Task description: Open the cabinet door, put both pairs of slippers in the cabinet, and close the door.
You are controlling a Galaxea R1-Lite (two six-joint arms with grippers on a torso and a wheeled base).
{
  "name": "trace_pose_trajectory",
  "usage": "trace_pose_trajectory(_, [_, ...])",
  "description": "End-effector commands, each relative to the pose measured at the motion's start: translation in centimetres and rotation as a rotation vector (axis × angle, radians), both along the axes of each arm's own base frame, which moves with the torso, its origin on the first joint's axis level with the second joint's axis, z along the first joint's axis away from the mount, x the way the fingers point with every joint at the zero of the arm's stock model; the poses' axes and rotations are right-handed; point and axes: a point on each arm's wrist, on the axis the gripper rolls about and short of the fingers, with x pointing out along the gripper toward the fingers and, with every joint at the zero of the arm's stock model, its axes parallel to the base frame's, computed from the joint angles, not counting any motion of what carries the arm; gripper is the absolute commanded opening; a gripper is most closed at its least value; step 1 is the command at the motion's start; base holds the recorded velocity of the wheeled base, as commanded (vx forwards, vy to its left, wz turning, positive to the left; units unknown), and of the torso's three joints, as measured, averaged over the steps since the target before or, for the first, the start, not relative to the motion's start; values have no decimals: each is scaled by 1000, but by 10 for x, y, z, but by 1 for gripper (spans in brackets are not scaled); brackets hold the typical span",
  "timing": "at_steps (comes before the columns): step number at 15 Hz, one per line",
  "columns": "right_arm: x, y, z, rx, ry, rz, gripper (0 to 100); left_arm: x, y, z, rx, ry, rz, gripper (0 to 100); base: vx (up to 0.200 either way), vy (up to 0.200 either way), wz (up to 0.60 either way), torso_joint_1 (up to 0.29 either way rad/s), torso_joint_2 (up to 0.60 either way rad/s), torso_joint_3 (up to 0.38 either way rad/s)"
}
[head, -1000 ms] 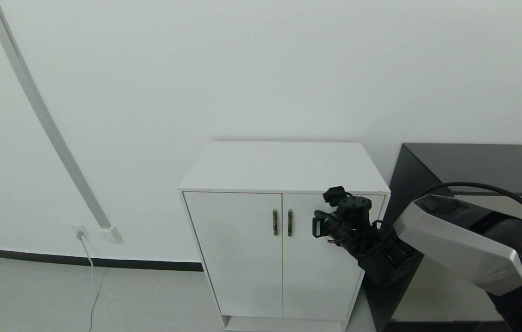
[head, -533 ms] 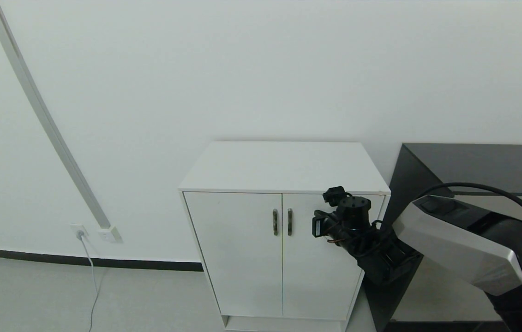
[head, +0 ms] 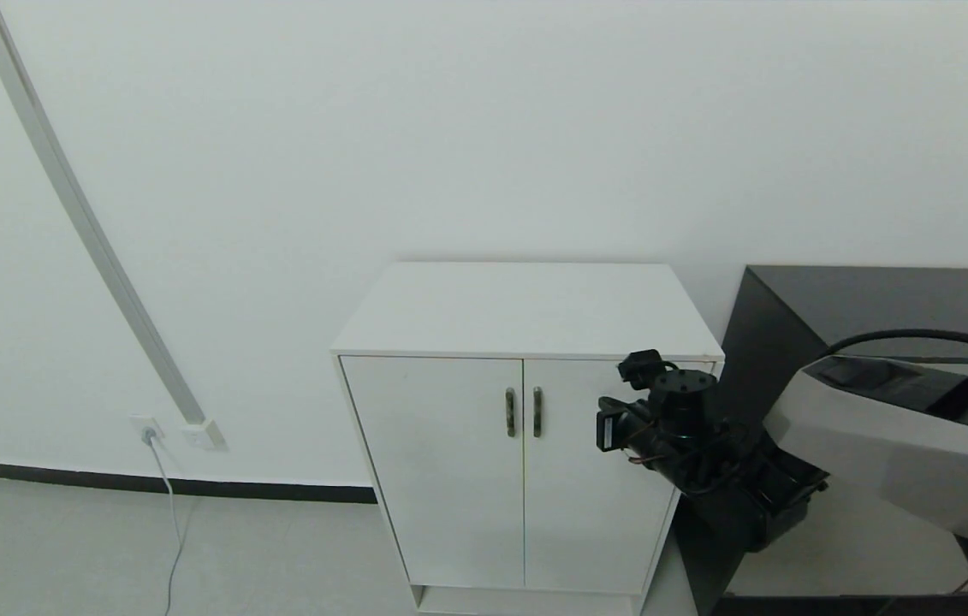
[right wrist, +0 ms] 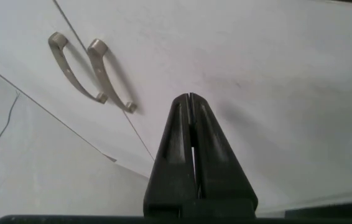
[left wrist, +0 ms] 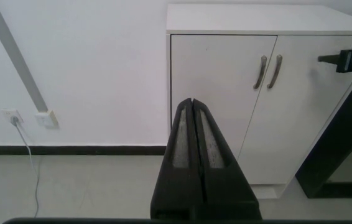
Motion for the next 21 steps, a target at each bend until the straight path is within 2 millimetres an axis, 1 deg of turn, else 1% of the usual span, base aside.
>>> trace_pose_trajectory(1, [-18, -27, 30, 20, -38, -39, 0, 0, 0, 0, -1, 1, 1, 0, 0, 0, 0, 0, 0, 0])
trace_pose_trajectory(3, [-35, -51, 40, 19, -39, -77, 0, 0, 0, 0, 2, 1, 1, 0, 0, 0, 0, 0, 0, 0])
trace_pose_trajectory(4, [-40, -57, 42, 19, -40, -88, 0, 0, 0, 0, 2, 1, 1, 0, 0, 0, 0, 0, 0, 0])
trace_pose_trajectory(5, [-50, -69, 47, 22, -47, -106, 0, 0, 0, 0, 1, 1, 1, 0, 0, 0, 0, 0, 0, 0])
trace_pose_trajectory(6, [-59, -81, 51, 24, -55, -132, 0, 0, 0, 0, 1, 1, 1, 0, 0, 0, 0, 0, 0, 0])
trace_pose_trajectory(7, [-74, -100, 57, 23, -60, -170, 0, 0, 0, 0, 2, 1, 1, 0, 0, 0, 0, 0, 0, 0])
trace_pose_trajectory(8, [-82, -112, 62, 18, -62, -210, 0, 0, 0, 0, 2, 1, 1, 0, 0, 0, 0, 0, 0, 0])
trace_pose_trajectory(9, [-88, -121, 65, 16, -65, -245, 0, 0, 0, 0, 2, 1, -1, 0, 0, 0, 0, 0, 0, 0])
trace_pose_trajectory(10, [-99, -137, 68, 8, -57, -290, 0, 0, 0, 0, 2, 1, -1, 0, 0, 0, 0, 0, 0, 0])
trace_pose_trajectory(11, [-104, -143, 69, 7, -54, -307, 0, 0, 0, 0, 2, 1, 1, 0, 0, 0, 0, 0, 0, 0])
trace_pose_trajectory(12, [-118, -159, 74, 6, -57, -353, 0, 0, 0, 0, 4, 1, 1, 0, 0, 0, 0, 0, 0, 0])
trace_pose_trajectory(14, [-135, -178, 78, 4, -56, -413, 0, 0, 0, 0, 2, 1, 1, 0, 0, 0, 0, 0, 0, 0])
trace_pose_trajectory(16, [-153, -191, 79, 5, -48, -450, 0, 0, 0, 0, 2, 1, -1, 0, 0, 0, 0, 0, 0, 0])
trace_pose_trajectory(17, [-164, -195, 80, 6, -46, -452, 0, 0, 0, 0, 2, 1, 1, 0, 0, 0, 0, 0, 0, 0])
trace_pose_trajectory(21, [-207, -199, 80, 8, -50, -450, 0, 0, 0, 0, 2, 1, 1, 0, 0, 0, 0, 0, 0, 0])
